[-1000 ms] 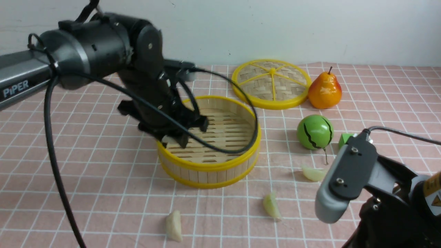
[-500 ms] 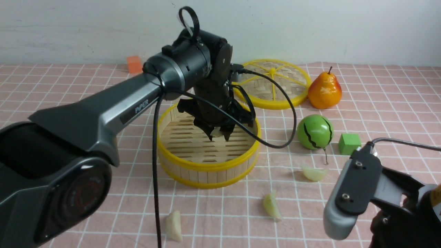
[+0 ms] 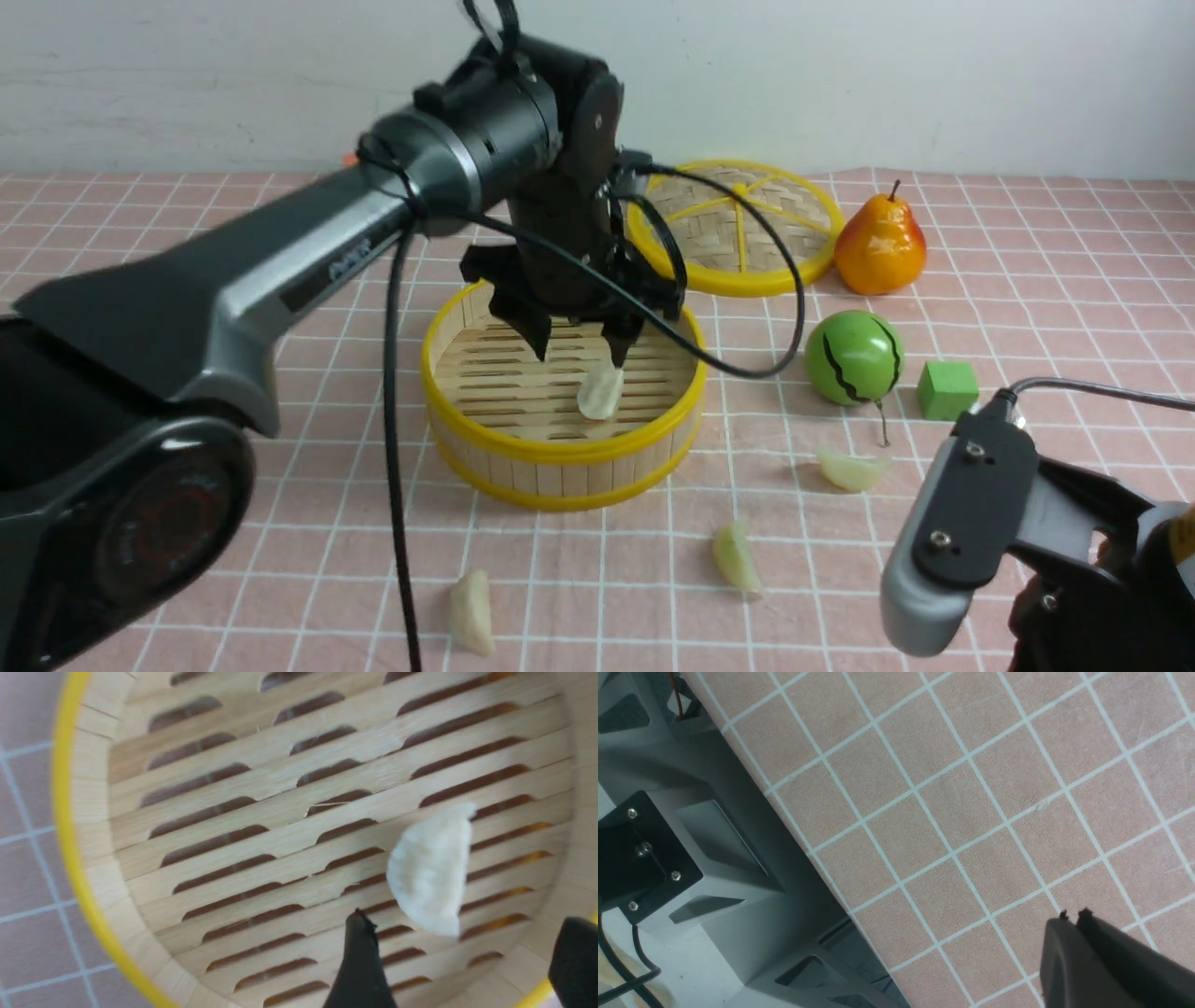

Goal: Put the dumplings into the steamer on the table with the pink tablecloth.
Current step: 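Reach for and grasp a dumpling on the table with the left gripper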

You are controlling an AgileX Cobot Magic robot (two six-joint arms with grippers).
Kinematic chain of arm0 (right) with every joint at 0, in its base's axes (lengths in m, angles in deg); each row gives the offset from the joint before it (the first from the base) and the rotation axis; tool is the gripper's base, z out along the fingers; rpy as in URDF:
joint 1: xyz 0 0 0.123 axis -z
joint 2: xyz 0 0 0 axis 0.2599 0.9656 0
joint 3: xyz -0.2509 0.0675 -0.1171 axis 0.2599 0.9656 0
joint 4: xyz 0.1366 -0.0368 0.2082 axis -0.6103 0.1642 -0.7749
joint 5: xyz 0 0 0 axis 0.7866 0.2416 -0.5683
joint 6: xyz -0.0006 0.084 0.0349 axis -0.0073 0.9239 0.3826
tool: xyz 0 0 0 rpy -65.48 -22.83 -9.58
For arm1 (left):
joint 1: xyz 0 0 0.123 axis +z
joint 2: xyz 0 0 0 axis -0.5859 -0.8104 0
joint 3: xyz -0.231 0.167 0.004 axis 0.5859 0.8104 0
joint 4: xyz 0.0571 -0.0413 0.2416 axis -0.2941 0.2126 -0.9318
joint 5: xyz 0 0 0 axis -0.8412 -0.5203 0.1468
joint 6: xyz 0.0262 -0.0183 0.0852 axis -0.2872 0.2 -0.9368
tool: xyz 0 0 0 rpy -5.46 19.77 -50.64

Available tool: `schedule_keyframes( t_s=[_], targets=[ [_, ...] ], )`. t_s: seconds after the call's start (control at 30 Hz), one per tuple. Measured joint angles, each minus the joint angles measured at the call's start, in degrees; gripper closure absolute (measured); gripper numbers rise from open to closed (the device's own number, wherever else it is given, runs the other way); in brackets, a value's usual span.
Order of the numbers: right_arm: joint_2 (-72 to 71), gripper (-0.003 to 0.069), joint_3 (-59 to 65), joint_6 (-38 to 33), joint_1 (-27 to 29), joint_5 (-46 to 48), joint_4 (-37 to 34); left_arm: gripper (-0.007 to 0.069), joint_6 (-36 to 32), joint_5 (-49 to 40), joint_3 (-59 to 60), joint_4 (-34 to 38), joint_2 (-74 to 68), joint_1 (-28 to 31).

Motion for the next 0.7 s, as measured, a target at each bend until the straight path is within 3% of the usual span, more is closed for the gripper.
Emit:
schedule_keyframes(
  t_s=[0.27, 0.5, 0.7],
  targets=[
    [0.0, 0.0624, 0.0, 0.0, 0.0, -3.66, 0.41, 0.0123, -0.85, -0.75, 3.58, 0.0, 13.8, 0.0],
    [0.0, 0.0616, 0.0, 0.0, 0.0, -4.74, 0.64, 0.0123, -0.11, -0.87, 24.74, 0.05, 27.13, 0.0],
    [0.0, 0.061, 0.0, 0.0, 0.0, -5.42, 0.39, 0.0123, 8.68, 6.91, 50.68, 0.29, 39.5, 0.0]
  ],
)
